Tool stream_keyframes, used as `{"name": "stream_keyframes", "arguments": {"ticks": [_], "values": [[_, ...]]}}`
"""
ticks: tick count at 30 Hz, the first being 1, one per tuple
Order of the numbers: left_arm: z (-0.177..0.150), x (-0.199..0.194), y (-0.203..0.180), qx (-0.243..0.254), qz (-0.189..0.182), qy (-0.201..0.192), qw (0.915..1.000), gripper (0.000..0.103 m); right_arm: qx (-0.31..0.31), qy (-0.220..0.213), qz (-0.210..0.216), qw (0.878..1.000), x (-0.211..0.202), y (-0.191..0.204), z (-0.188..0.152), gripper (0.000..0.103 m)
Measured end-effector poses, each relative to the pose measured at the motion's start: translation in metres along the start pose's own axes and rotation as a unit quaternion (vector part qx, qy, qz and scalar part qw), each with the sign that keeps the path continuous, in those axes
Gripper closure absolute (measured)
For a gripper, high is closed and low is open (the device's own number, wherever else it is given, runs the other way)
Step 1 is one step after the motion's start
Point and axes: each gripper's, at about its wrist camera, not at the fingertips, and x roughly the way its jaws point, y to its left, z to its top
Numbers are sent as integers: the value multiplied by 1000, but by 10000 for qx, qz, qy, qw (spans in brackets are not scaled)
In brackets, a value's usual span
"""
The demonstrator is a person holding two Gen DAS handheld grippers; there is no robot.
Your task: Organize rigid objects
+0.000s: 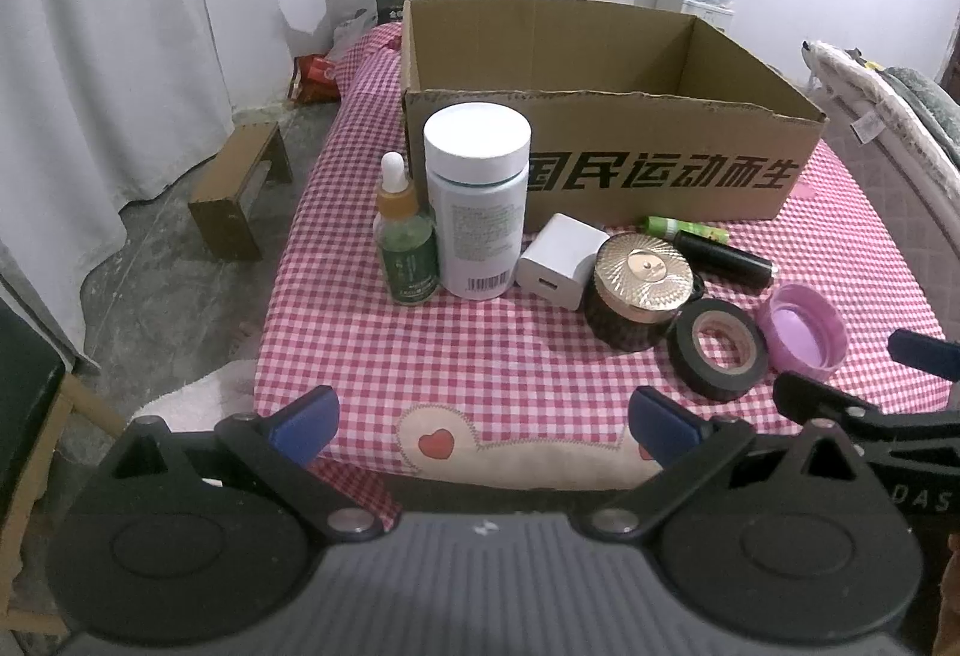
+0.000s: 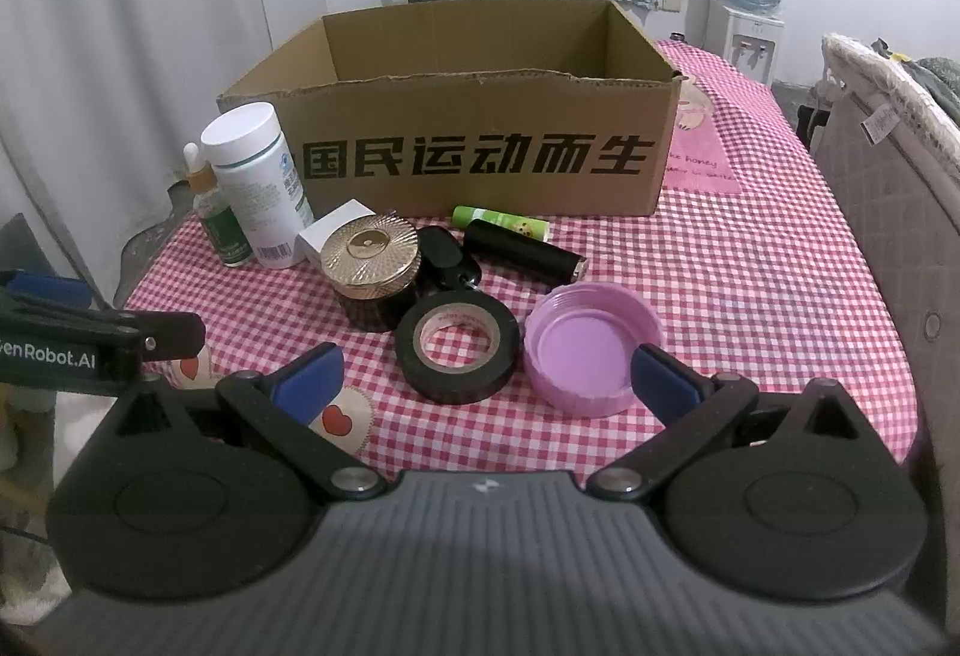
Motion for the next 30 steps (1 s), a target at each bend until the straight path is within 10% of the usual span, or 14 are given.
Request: {"name": "stream_keyframes", "arguments": {"ticks": [30], "values": [[0, 3, 2, 6, 29, 59, 10000, 0, -80, 44, 50, 9999, 5, 3, 2, 1]]}}
